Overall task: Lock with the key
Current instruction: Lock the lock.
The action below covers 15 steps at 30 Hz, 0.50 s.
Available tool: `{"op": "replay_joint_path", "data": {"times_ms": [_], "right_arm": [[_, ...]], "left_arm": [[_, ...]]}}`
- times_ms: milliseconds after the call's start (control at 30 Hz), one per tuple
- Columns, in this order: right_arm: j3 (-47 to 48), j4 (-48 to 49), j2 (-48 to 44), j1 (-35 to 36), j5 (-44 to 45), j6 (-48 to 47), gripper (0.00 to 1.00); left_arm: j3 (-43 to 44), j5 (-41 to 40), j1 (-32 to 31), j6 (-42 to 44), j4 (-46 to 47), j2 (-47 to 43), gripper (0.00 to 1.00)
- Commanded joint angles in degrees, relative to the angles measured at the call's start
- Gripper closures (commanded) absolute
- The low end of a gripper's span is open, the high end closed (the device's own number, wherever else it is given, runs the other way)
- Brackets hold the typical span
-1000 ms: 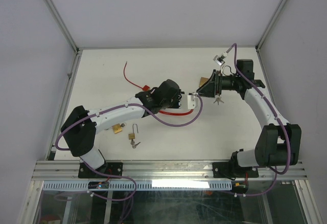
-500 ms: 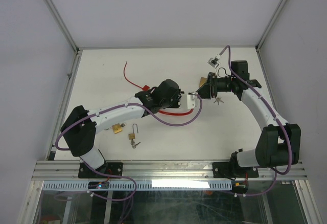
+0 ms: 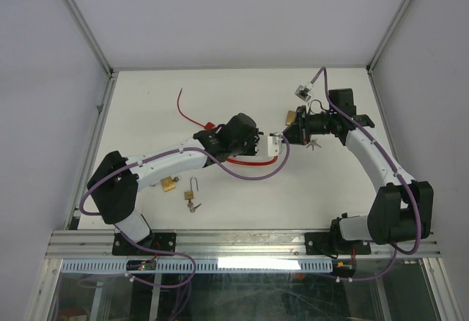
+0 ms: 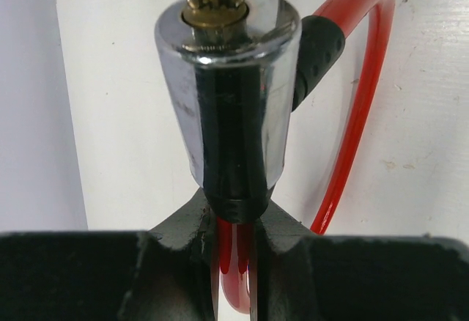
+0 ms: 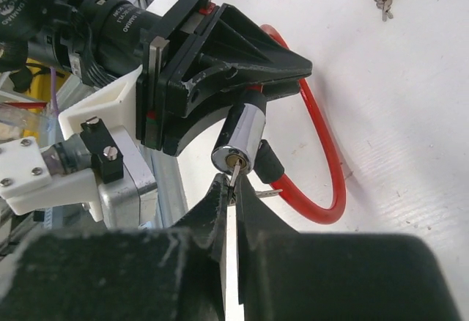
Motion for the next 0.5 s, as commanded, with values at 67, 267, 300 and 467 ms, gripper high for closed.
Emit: {"op": "replay_joint_path", "data": {"times_ms": [67, 267, 300, 467], "right_arm": [[0.56, -3.13, -5.04, 1.31, 1.59, -21.33, 1.0], [-1.51, -4.99, -9.03, 1.37, 1.7, -45.7, 1.0], [-0.95, -6.51, -9.05, 1.38, 2.08, -49.54, 1.0], [2.42, -14.52, -7.48, 1.46, 4.11, -67.63, 1.0]], "left_arm": [[0.92, 4.57, 0.51, -1.29, -3.71, 0.69, 1.0], [1.75, 7.99, 1.26, -1.22, -5.2, 0.77, 1.0], [1.96, 8.71, 1.51, -1.23, -5.46, 0.75, 1.0], [2.65, 11.56, 2.72, -1.43, -6.15, 0.77, 1.0]]}}
